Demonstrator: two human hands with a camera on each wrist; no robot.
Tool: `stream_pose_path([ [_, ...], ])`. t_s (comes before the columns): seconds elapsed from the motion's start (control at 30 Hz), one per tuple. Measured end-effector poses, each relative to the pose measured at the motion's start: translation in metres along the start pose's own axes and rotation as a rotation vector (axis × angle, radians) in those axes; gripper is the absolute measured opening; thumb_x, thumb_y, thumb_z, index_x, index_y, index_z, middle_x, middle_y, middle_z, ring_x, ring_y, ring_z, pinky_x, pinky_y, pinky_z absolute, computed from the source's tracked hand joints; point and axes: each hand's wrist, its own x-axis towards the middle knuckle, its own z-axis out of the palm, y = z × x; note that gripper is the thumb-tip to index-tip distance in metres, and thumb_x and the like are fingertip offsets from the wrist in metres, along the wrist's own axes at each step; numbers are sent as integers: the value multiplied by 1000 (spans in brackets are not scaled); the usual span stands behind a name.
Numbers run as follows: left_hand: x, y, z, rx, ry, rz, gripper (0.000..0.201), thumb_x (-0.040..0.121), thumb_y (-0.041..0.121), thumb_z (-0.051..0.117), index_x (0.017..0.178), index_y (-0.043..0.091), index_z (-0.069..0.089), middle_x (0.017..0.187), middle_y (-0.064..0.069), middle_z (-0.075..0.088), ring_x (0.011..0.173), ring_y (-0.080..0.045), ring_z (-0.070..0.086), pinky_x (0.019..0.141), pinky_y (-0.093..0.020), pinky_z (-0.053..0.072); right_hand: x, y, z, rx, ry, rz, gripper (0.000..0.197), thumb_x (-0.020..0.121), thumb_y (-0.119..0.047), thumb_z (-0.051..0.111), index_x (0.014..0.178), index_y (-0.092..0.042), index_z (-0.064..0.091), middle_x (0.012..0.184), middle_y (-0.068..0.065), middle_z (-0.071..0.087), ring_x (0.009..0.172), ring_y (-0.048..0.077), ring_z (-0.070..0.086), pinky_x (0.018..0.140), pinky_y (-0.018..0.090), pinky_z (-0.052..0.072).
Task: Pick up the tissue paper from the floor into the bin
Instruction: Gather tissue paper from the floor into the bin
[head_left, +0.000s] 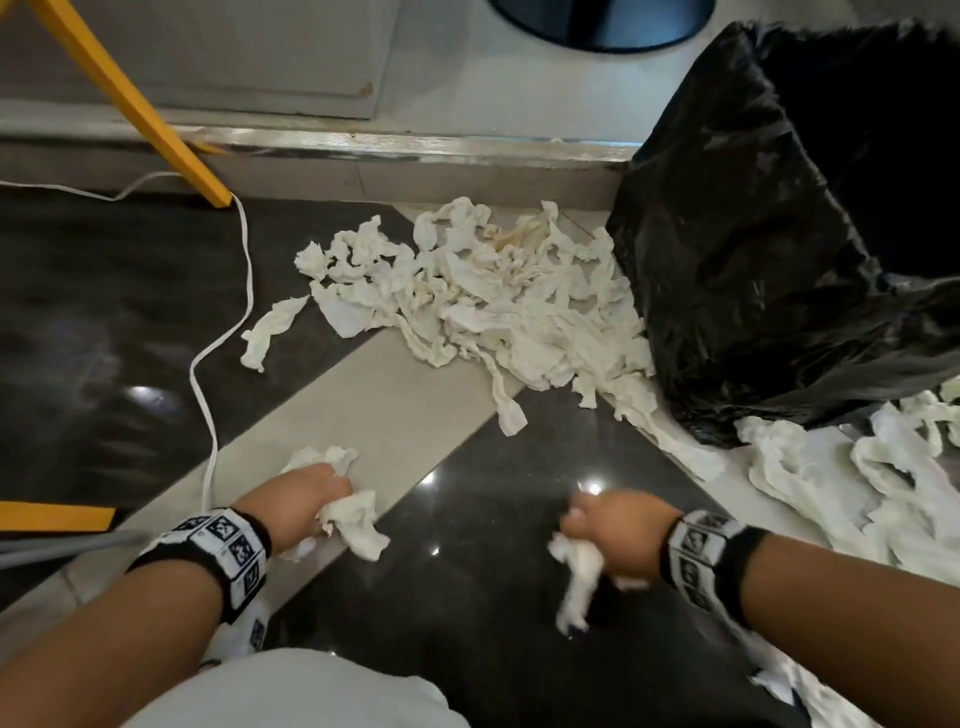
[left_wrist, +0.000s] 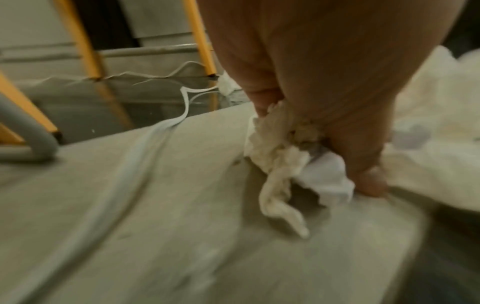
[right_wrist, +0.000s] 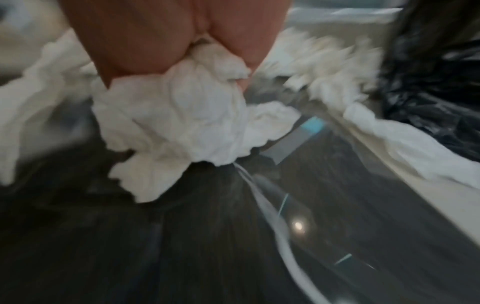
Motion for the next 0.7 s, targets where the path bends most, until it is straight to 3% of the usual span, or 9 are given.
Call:
stream_pose_path([
  [0.07, 9, 7, -12, -99, 75, -46, 15, 82, 14, 56, 81, 29, 54, 91, -1, 57, 80, -28, 65, 72, -32, 55, 22, 2, -34, 112, 214, 107, 18, 89, -27, 49, 101, -17, 57, 107, 8, 59, 101, 28, 59, 79, 33, 43],
  [0.17, 26, 26, -30, -129, 259, -27, 17, 77, 4, 58, 90, 16, 57, 98, 0, 51, 94, -26, 60, 82, -30, 46, 53, 9, -67, 267, 395, 199, 3, 85, -20, 52, 84, -18, 53, 89, 3, 56, 89, 27, 61, 68, 27, 38],
  [0.23, 34, 39, -44, -183, 341, -26, 22, 76, 2, 60, 96, 11, 59, 104, -5, 55, 98, -25, 57, 85, -31, 43, 70, 12, -79, 289, 442, 158, 7, 83, -17, 55, 91, -18, 56, 109, 3, 57, 101, 28, 60, 76, 28, 43],
  [0.3, 37, 48, -56, -248, 386, -55, 19, 76, 4, 60, 93, 13, 59, 101, -7, 57, 92, -27, 59, 81, -33, 46, 81, 14, -83, 176, 372, 126, 21, 84, -15, 56, 105, -17, 59, 148, 6, 37, 113, 31, 55, 88, 35, 48],
  [0.33, 38, 50, -60, -275, 405, -60, 18, 76, 6, 60, 92, 15, 58, 99, -7, 58, 89, -28, 59, 79, -34, 48, 85, 14, -83, 92, 311, 130, 23, 85, -13, 55, 107, -15, 58, 154, 8, 26, 112, 33, 54, 89, 38, 48],
  [0.43, 35, 53, -68, -350, 427, -86, 25, 77, 9, 61, 100, 18, 58, 97, -7, 60, 85, -26, 59, 78, -34, 48, 93, 14, -80, -58, 195, 146, 29, 88, -9, 51, 117, -14, 53, 132, 13, 47, 103, 34, 55, 81, 38, 46],
  [0.5, 32, 51, -69, -389, 428, -114, 26, 78, 8, 62, 102, 18, 57, 94, -6, 60, 82, -26, 59, 78, -34, 48, 91, 16, -87, 28, 249, 171, 35, 87, -7, 50, 121, -14, 48, 114, 13, 53, 100, 34, 57, 73, 36, 43],
  [0.6, 26, 48, -64, -389, 424, -152, 19, 77, 8, 62, 93, 17, 57, 93, -8, 62, 84, -27, 61, 78, -35, 49, 75, 21, -129, 334, 505, 206, 40, 86, -11, 50, 123, -24, 47, 111, 8, 58, 97, 30, 60, 71, 30, 41],
  [0.7, 24, 43, -56, -396, 382, -185, 22, 76, 11, 63, 78, 31, 54, 86, -2, 66, 82, -22, 64, 76, -32, 50, 42, 31, -200, 471, 828, 216, 28, 87, -14, 52, 112, -23, 60, 106, 7, 65, 97, 26, 61, 75, 29, 43],
])
